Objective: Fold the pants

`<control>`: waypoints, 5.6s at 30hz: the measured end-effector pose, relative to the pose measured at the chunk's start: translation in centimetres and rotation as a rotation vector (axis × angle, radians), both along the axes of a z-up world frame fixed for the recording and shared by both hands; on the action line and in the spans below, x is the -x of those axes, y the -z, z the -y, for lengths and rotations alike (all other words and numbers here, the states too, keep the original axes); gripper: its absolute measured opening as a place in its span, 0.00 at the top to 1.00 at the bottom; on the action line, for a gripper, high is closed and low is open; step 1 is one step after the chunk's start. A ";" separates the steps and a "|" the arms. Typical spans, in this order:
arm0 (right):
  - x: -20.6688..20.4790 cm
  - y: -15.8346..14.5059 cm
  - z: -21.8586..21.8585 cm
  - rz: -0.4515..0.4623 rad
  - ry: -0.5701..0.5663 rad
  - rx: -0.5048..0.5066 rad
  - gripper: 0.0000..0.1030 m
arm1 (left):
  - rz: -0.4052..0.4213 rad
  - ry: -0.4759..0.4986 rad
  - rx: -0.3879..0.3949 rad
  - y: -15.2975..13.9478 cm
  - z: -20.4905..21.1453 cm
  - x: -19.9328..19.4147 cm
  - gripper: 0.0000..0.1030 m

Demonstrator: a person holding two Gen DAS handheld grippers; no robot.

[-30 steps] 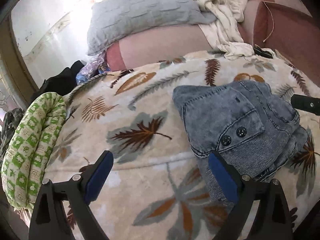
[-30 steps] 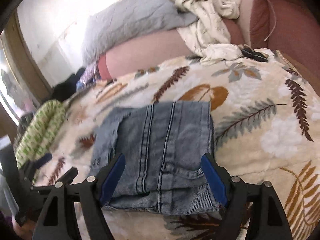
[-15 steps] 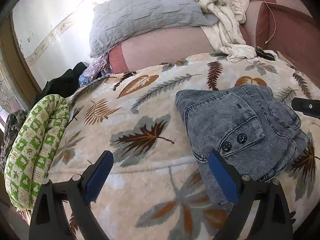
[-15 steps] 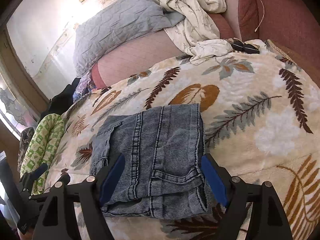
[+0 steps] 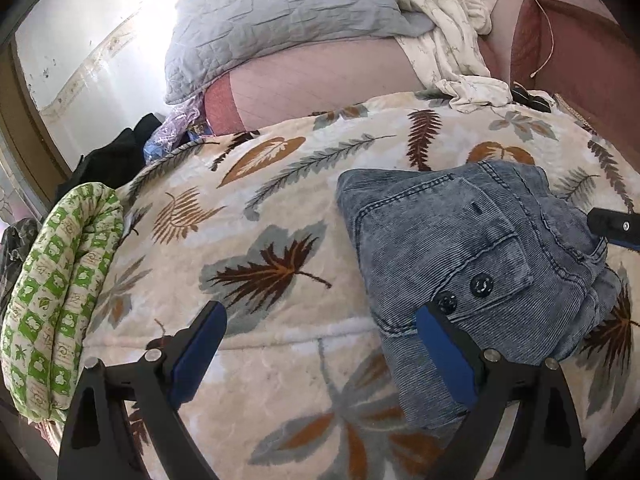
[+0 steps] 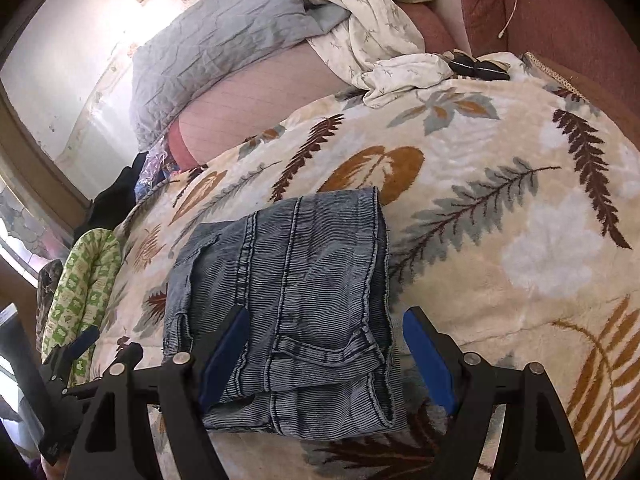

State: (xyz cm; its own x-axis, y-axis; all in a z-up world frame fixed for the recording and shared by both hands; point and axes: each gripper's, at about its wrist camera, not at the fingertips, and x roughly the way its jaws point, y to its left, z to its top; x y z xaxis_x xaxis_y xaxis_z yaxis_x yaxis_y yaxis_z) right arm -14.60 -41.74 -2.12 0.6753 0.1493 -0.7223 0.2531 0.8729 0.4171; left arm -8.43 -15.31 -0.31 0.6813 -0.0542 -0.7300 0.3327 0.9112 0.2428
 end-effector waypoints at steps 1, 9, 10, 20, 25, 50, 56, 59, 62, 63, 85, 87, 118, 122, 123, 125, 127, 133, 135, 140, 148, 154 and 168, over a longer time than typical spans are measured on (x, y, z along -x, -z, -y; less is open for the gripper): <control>-0.1 0.1 0.0 -0.003 -0.003 -0.004 0.21 | -0.011 0.003 0.008 0.1 0.2 -0.2 0.06; -0.9 0.8 0.7 -0.015 -0.020 -0.049 0.21 | -0.126 0.027 0.092 1.2 1.2 -1.5 0.06; -1.0 0.9 0.8 -0.018 -0.020 -0.058 0.21 | -0.136 0.032 0.104 1.3 1.3 -1.6 0.06; -1.9 2.7 2.3 -0.072 0.010 -0.140 0.21 | -0.223 0.055 0.267 1.1 0.2 -2.7 0.06; -2.2 3.8 2.7 -0.114 0.012 -0.165 0.21 | -0.252 0.089 0.283 1.4 0.5 -3.0 0.06; -3.5 4.5 0.9 -0.117 -0.052 -0.180 0.15 | -0.478 0.171 0.510 3.8 0.8 -3.0 0.06; -3.7 4.8 0.7 -0.121 -0.059 -0.173 0.14 | -0.514 0.167 0.489 4.7 1.5 -3.7 0.06; -3.9 4.9 0.3 -0.117 -0.068 -0.160 0.09 | -0.503 0.170 0.459 5.0 2.1 -3.5 0.06; -4.0 5.0 0.0 -0.117 -0.071 -0.143 0.09 | -0.506 0.170 0.470 5.0 2.1 -3.6 0.07; -4.0 5.0 0.0 -0.113 -0.071 -0.148 0.09 | -0.506 0.170 0.475 5.0 2.1 -3.6 0.07; -3.5 2.8 -1.8 -0.019 -0.142 -0.128 0.61 | -0.385 0.209 0.485 1.7 0.8 -2.9 0.50; -3.5 2.2 -2.3 -0.006 -0.146 -0.122 0.61 | -0.371 0.204 0.482 1.2 0.4 -3.0 0.52; -7.1 4.0 -16.1 -0.104 -0.357 -0.113 0.41 | -0.213 -0.012 0.283 3.2 -11.8 -3.0 0.31; -7.1 4.4 -15.5 -0.121 -0.342 -0.159 0.33 | -0.176 -0.004 0.230 2.1 -11.7 -2.1 0.31; -6.9 4.0 -15.6 -0.113 -0.345 -0.148 0.33 | -0.149 0.001 0.200 1.7 -11.5 -1.6 0.31; -6.3 3.4 -15.7 -0.101 -0.347 -0.118 0.31 | -0.091 0.006 0.143 0.8 -11.4 -0.6 0.31; -5.4 2.5 -15.8 -0.081 -0.336 -0.077 0.29 | -0.050 0.001 0.122 -0.2 -11.7 0.2 0.31; -2.5 -1.5 -16.1 0.061 -0.300 0.069 0.28 | 0.009 -0.055 0.122 -2.8 -13.8 2.0 0.30; -1.3 -2.3 -16.4 0.104 -0.275 0.080 0.27 | 0.027 -0.074 0.117 -3.4 -14.3 2.6 0.29; 0.8 -3.7 -18.5 0.160 -0.279 0.134 0.26 | 0.071 -0.109 0.083 -4.4 -15.4 4.2 0.29; 3.4 -4.0 -22.4 0.180 -0.323 0.192 0.26 | 0.112 -0.147 0.077 -5.4 -17.1 5.6 0.29; 4.2 -3.9 -24.3 0.189 -0.339 0.245 0.26 | 0.119 -0.168 0.084 -5.4 -18.1 5.4 0.28; 3.6 -3.2 -26.0 0.176 -0.345 0.275 0.26 | 0.096 -0.208 0.077 -3.9 -19.2 4.7 0.28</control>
